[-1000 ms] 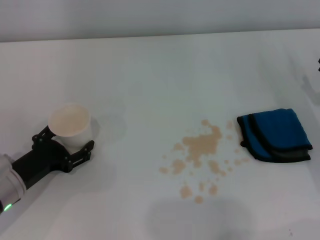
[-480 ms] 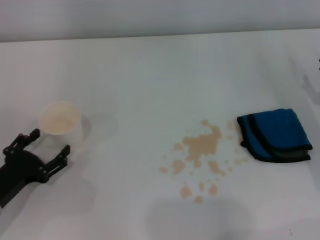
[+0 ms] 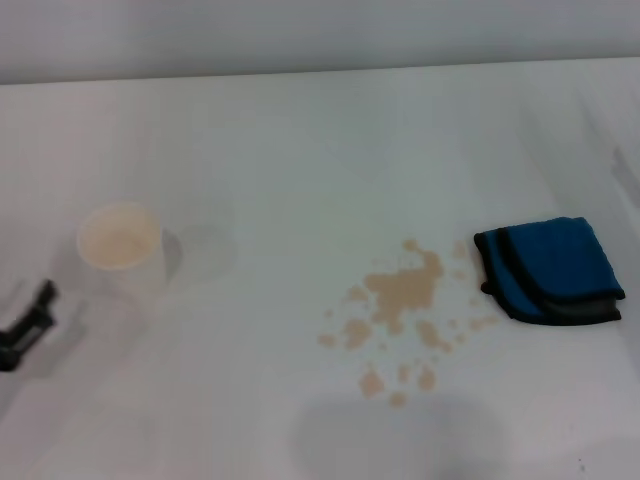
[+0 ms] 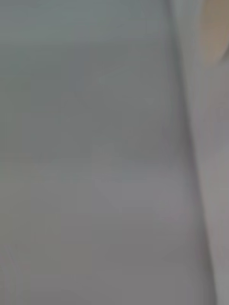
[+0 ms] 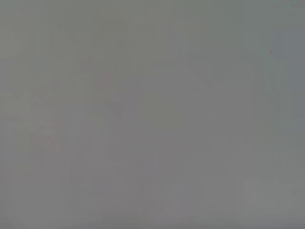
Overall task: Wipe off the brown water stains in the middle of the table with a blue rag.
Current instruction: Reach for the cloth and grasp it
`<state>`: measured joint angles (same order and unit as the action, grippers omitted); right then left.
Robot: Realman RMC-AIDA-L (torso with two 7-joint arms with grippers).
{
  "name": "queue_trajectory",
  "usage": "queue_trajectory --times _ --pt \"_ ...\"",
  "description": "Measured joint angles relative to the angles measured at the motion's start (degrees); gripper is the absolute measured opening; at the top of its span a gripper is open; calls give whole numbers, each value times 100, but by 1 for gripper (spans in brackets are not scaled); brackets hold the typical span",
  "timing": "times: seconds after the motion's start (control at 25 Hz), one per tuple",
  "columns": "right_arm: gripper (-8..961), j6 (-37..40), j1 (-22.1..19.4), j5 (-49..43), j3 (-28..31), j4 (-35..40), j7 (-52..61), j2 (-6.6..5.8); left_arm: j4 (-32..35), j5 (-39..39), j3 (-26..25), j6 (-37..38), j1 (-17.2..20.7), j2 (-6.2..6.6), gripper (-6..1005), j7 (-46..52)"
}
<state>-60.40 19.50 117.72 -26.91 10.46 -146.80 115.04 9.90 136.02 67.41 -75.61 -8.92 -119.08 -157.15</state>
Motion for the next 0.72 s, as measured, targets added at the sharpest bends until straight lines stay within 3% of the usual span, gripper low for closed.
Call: queue_trajectory --times 0.44,0.72 --pt "870 -449 -270 1 -180 209 310 -31 -47 1987 0 -320 302 18 880 71" --pt "870 -686 -834 -348 -1276 1805 1859 -71 -18 2361 -86 -243 240 61 880 83"
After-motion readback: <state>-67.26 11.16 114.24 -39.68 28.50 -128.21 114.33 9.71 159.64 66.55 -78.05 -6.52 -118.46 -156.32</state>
